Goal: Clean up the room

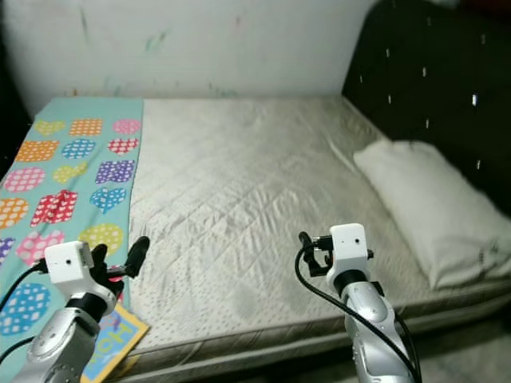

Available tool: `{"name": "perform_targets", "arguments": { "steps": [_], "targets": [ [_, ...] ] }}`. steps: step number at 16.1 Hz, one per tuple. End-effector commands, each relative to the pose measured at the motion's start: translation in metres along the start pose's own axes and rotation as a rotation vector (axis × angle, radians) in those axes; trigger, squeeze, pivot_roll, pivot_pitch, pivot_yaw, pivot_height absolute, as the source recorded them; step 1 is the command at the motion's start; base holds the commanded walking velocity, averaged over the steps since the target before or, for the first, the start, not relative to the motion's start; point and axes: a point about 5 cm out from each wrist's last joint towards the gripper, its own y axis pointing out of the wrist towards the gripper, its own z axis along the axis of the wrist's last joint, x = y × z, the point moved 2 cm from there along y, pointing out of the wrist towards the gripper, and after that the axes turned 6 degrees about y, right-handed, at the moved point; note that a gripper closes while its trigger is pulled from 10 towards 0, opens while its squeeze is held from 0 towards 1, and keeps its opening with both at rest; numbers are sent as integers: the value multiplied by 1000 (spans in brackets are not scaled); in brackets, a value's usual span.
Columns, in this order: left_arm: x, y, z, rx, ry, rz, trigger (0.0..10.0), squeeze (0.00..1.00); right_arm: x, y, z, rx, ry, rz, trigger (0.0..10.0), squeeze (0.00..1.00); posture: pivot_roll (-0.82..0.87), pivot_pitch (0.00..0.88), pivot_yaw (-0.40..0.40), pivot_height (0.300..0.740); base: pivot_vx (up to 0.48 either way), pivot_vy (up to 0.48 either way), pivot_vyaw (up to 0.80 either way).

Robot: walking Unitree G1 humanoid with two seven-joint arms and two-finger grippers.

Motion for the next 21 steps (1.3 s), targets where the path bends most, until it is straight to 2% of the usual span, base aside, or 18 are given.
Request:
{"name": "perform_targets", "arguments": {
  "steps": [1,20,21],
  "targets": [
    [1,0,2,5,14,-7,10000,0,0,1,2,1,8,4,10000,0,-94,0,-46,740,0,480,0],
    [0,-1,1,0,26,-2,10000,0,-5,0,-1,-6,-27,38,10000,0,-94,0,-49,740,0,480,66],
    [0,-1,1,3,32,-1,10000,0,-5,0,-1,-6,-28,39,10000,0,-95,0,-48,740,0,0,0]
  ]
}}
